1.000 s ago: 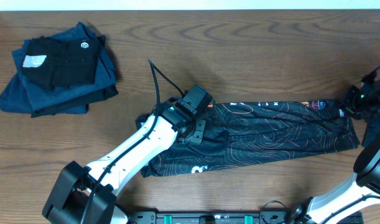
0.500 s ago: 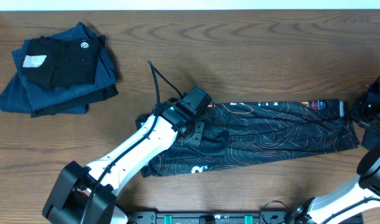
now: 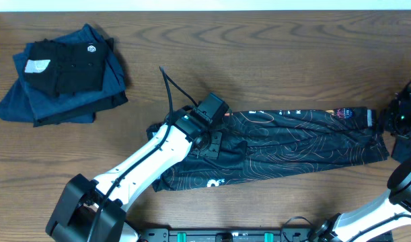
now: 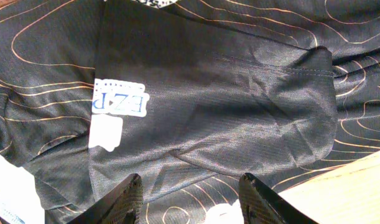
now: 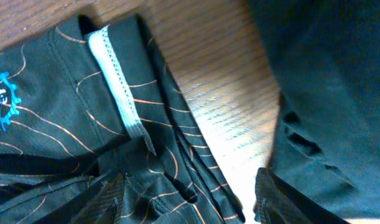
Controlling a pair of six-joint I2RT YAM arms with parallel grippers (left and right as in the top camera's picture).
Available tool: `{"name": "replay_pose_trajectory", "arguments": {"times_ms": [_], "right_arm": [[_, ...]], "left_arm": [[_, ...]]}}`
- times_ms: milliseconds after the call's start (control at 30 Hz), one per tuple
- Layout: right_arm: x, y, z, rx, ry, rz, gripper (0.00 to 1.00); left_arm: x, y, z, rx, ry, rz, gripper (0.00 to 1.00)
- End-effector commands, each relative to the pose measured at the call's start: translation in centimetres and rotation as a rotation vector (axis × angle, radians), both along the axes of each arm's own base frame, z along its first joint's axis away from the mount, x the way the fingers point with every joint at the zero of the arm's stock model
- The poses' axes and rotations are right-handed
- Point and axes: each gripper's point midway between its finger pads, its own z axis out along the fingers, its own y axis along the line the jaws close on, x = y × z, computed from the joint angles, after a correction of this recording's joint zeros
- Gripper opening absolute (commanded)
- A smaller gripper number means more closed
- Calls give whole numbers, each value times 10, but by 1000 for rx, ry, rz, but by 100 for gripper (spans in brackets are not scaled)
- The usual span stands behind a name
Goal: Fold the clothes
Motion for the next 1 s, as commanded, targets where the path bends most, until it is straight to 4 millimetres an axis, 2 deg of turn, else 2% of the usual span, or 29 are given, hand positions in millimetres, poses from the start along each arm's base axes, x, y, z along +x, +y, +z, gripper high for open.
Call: {"name": "replay_pose_trajectory", "arguments": {"times_ms": [0, 267, 467, 500, 700, 733, 767, 967], "right_arm": [[-6, 7, -14, 44, 15, 27, 67], [-6, 18, -37, 126, 35, 31, 70], [-9, 21, -47, 143, 56, 30, 65], [-10, 22, -48, 146, 59, 30, 61], [-11, 22, -49, 148, 62, 29, 11], [-11, 23, -49, 148, 62, 28, 5], [-11, 22, -49, 148, 62, 24, 1], [-7, 22, -46, 152, 49, -24, 1]], "left_arm": [[-2, 2, 1, -2, 6, 14, 52], [-2, 2, 1, -3, 6, 14, 52], [-2, 2, 1, -2, 6, 13, 52], [-2, 2, 1, -2, 6, 14, 52], [-2, 2, 1, -2, 6, 13, 52], [-2, 2, 1, -2, 6, 13, 52], [-2, 2, 1, -2, 6, 14, 52], [8, 3, 7, -18, -15, 35, 52]]}}
